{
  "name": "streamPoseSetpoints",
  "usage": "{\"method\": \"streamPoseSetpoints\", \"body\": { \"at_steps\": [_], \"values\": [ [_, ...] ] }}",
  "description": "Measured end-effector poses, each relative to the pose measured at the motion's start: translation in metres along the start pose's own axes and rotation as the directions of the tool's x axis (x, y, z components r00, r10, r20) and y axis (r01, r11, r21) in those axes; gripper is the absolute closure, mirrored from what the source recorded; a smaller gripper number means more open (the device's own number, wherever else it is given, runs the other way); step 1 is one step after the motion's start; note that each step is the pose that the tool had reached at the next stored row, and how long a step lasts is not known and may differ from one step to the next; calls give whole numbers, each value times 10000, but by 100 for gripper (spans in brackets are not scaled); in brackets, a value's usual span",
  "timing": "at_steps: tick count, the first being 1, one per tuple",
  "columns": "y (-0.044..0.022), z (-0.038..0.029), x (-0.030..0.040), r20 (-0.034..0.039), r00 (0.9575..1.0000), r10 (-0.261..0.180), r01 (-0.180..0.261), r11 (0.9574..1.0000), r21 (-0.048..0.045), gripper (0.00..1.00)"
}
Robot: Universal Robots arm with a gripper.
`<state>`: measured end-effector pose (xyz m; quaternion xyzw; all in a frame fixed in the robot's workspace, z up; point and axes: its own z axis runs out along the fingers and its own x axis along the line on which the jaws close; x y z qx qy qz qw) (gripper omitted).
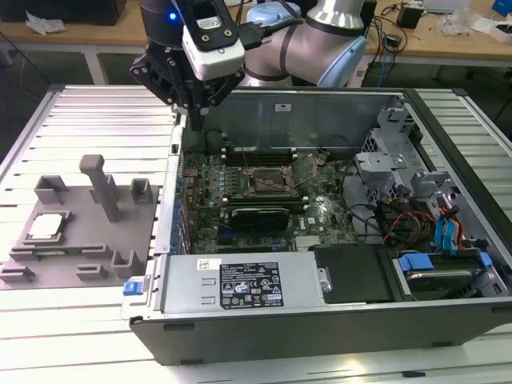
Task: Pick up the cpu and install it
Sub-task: 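Reach for the cpu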
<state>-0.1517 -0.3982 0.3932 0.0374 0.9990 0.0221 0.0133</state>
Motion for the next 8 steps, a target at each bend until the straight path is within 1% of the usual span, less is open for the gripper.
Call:
{"method": "streamPoseSetpoints", "body": {
  "at_steps": [2, 8],
  "values": [
    [-2, -1, 44, 3, 10000, 1, -1, 10000, 0, 89],
    [-15, -6, 240, 28, 10000, 3, -3, 10000, -2, 89]
  ]
}}
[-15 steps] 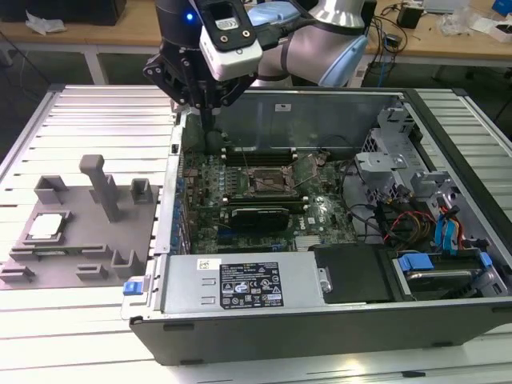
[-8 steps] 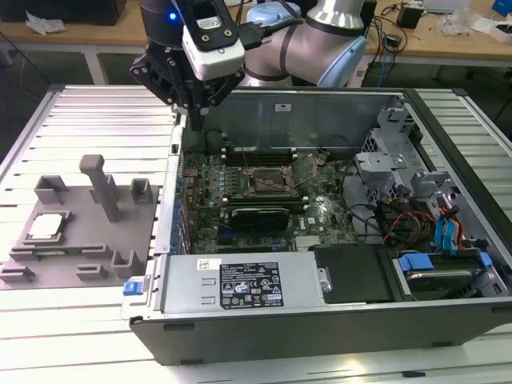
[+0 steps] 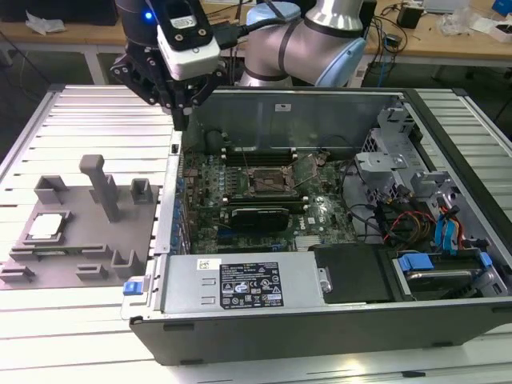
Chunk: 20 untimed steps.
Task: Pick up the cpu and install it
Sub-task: 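Reach for the cpu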
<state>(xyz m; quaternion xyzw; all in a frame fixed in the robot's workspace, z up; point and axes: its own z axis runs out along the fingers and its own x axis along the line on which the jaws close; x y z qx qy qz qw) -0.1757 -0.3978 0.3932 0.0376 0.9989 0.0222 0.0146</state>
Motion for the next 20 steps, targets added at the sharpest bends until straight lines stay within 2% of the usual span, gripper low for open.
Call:
{"method": "streamPoseSetpoints", "body": {
  "at_steps": [1, 5, 7, 9, 10, 16, 20],
  "values": [
    [-3, -2, 54, 9, 10000, 1, -1, 10000, -1, 89],
    [-11, -5, 163, 30, 10000, 2, -2, 10000, -2, 89],
    [-16, -7, 248, 47, 10000, 2, -2, 10000, -3, 89],
    [-19, -9, 297, 56, 10000, 2, -2, 10000, -3, 89],
    [-23, -10, 352, 70, 10000, 3, -3, 10000, -5, 89],
    [-35, -15, 531, 112, 9999, 2, -2, 10000, -8, 89],
    [-44, -19, 678, 148, 9999, 1, -1, 10000, -11, 89]
  ]
}}
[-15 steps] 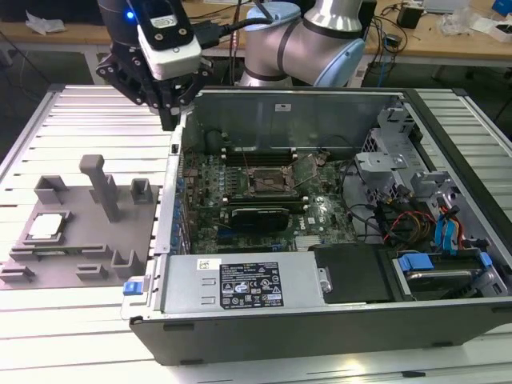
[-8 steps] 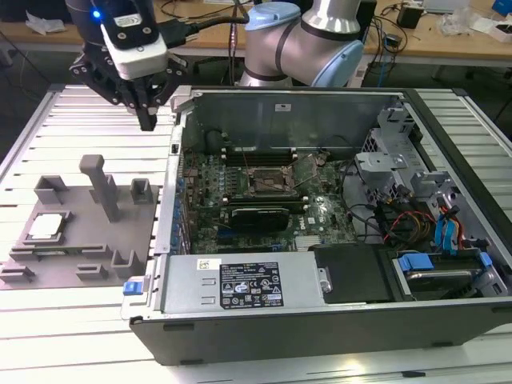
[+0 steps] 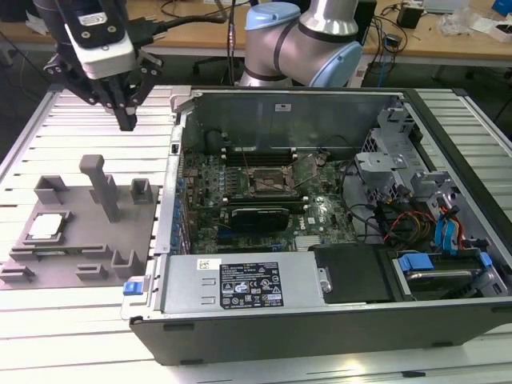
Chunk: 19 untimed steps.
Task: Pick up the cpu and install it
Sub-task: 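Reach for the cpu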
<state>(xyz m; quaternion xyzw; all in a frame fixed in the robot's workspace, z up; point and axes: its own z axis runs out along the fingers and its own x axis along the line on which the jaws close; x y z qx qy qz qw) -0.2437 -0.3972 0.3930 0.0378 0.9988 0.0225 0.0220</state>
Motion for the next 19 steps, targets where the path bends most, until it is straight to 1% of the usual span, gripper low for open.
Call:
{"method": "streamPoseSetpoints", "body": {
  "at_steps": [8, 10, 13, 15, 19],
  "values": [
    [-16, -11, 243, 57, 10000, 1, -1, 10000, -5, 89],
    [-20, -14, 314, 72, 10000, 3, -3, 10000, -5, 89],
    [-31, -17, 456, 96, 10000, 1, -1, 10000, -6, 89],
    [-37, -17, 532, 104, 9999, 2, -2, 10000, -7, 89],
    [-44, -12, 619, 118, 9999, 1, -1, 10000, -9, 89]
  ]
}}
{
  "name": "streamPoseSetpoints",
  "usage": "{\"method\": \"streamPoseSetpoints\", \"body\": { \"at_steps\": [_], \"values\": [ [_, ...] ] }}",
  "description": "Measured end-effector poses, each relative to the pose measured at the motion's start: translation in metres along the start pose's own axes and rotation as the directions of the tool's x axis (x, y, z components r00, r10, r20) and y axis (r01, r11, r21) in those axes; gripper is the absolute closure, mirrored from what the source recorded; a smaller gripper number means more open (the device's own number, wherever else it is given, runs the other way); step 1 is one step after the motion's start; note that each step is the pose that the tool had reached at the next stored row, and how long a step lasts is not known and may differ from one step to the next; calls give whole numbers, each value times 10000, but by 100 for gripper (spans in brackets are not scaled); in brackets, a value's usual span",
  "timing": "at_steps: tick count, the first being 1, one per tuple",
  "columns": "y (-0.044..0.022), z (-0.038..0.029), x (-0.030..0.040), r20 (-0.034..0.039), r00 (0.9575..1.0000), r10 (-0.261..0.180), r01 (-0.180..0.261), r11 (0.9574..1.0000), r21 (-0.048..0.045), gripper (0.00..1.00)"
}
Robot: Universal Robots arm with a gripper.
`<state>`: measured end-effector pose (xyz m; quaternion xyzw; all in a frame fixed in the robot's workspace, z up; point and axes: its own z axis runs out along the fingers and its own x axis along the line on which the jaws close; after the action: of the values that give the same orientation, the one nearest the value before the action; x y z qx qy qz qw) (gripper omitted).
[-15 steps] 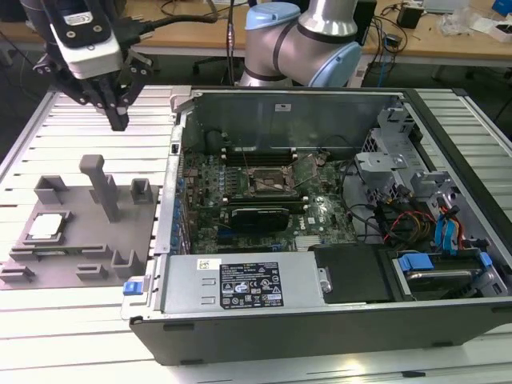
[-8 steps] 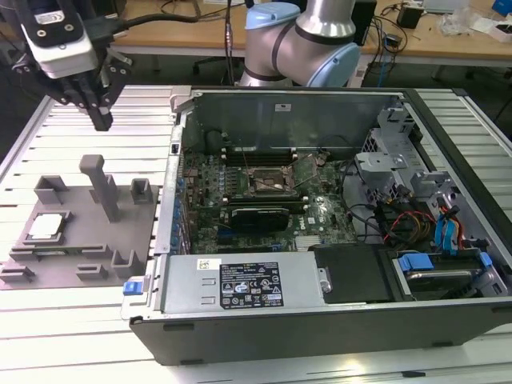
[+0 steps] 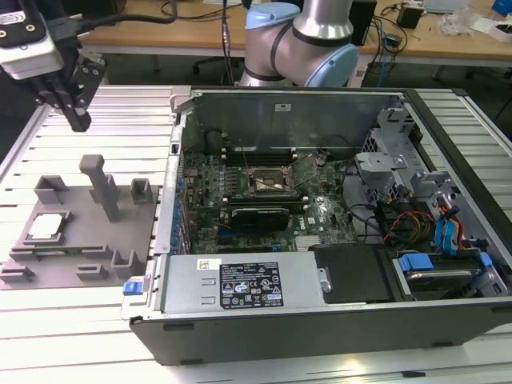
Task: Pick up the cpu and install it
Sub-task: 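Reach for the cpu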
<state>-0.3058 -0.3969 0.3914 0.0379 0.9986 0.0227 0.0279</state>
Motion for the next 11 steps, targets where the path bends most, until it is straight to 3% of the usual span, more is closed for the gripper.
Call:
{"method": "streamPoseSetpoints", "body": {
  "at_steps": [11],
  "values": [
    [-26, 27, 323, 41, 10000, -2, 2, 10000, -2, 89]
  ]
}}
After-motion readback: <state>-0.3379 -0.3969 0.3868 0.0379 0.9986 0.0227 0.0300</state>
